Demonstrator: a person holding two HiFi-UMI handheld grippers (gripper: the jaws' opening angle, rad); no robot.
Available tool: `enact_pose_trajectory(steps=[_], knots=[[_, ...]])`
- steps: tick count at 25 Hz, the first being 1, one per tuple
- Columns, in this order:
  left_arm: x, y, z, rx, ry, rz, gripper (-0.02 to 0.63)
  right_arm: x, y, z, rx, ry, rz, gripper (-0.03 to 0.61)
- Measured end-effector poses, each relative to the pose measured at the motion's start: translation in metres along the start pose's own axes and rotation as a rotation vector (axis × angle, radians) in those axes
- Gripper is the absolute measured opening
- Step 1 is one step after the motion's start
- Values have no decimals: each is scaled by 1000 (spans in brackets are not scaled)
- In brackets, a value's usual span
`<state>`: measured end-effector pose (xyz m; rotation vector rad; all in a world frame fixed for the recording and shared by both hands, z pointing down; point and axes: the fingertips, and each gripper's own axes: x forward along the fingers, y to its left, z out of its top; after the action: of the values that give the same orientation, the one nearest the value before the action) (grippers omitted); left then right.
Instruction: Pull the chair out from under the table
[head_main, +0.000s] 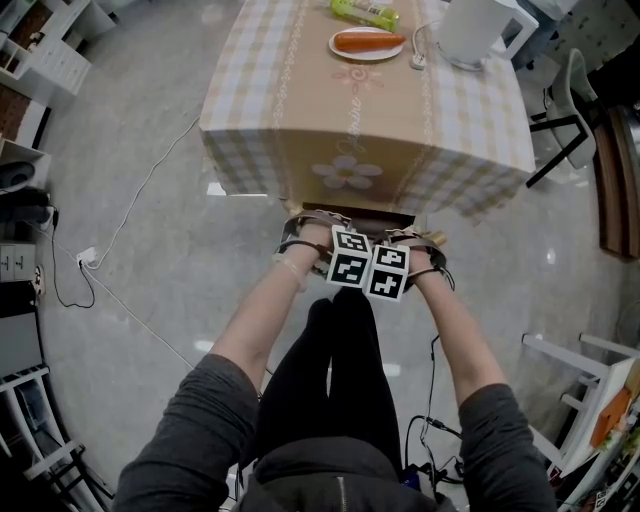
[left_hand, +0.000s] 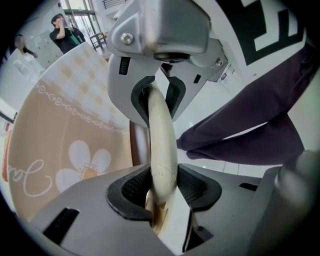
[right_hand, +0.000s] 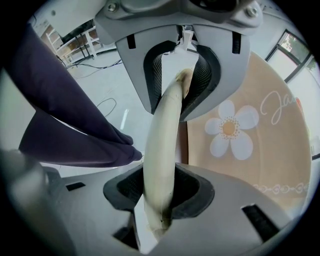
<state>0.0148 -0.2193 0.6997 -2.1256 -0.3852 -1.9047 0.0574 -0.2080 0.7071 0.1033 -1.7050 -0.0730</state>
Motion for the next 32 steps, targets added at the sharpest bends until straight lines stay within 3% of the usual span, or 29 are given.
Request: enact_pose_trajectory(steps=[32], knots=[[1,-88,14,9,-50,19,164,-4,87,17,-3,47,33,135]])
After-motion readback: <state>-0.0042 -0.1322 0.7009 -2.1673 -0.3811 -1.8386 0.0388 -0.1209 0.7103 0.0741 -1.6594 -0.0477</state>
